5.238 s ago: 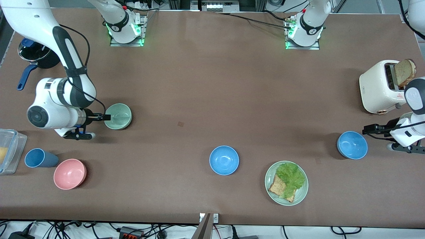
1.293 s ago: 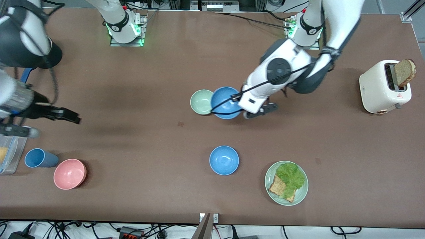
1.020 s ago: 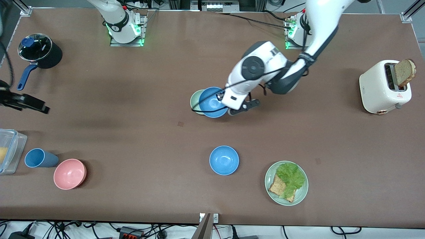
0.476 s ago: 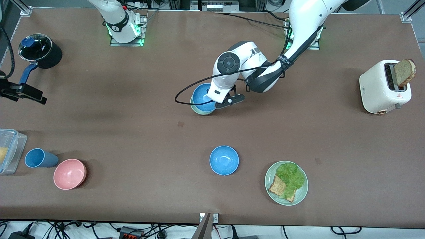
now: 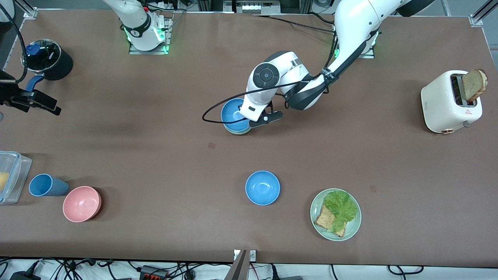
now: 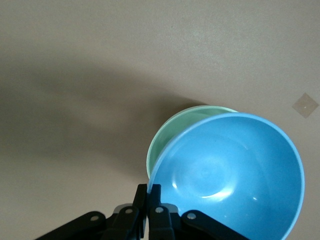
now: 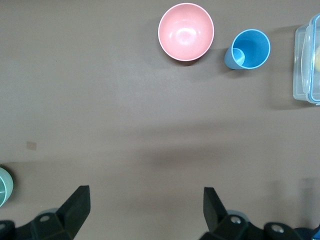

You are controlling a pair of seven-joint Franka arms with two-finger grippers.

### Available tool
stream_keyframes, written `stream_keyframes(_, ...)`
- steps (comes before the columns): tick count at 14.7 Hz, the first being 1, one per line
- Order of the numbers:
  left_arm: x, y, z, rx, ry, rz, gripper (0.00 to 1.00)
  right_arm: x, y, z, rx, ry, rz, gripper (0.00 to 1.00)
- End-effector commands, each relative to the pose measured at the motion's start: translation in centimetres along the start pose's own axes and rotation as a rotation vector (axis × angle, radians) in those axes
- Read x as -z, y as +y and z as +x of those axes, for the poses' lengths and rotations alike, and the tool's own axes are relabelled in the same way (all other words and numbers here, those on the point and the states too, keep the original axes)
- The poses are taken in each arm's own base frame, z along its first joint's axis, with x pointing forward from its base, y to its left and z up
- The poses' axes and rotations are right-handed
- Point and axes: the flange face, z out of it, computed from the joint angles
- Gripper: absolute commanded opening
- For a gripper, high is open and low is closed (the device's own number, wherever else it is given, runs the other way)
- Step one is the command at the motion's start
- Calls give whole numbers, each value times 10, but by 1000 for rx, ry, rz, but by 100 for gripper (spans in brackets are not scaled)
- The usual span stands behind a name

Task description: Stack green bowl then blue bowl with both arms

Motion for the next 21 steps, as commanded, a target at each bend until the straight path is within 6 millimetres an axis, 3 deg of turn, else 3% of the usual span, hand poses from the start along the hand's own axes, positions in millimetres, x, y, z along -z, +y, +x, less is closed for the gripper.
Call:
stream_keyframes(1, 13, 1, 15, 33, 24, -15, 43, 7, -1, -9, 41, 6, -14, 100)
stream_keyframes(4, 43, -12, 35, 56, 21, -22, 49, 19, -3, -5, 46, 26, -8, 100)
stream_keyframes(7, 90, -26, 65, 101, -2, -44, 51, 22, -1, -6, 43, 32, -9, 100)
stream_keyframes(9, 117, -47, 98, 99, -8, -36, 50, 22, -6, -6, 49, 34, -9, 100)
stream_keyframes(12, 157, -88, 152, -40, -16, -24, 50, 23, -4, -7, 49, 34, -8, 100)
stream_keyframes(14, 181, -112, 167, -156, 3, -4, 51, 22, -5, -7, 43, 32, -7, 100)
stream_keyframes(16, 197, -144, 190, -274, -3, 2, 67, 22, -1, -6, 38, 32, -6, 100)
stream_keyframes(18, 220, -184, 208, -339, 2, 4, 100, 20, -8, -6, 53, 30, -4, 100)
stream_keyframes(21, 242, -233, 224, -452, 4, 64, 100, 20, -12, -6, 56, 30, -5, 100)
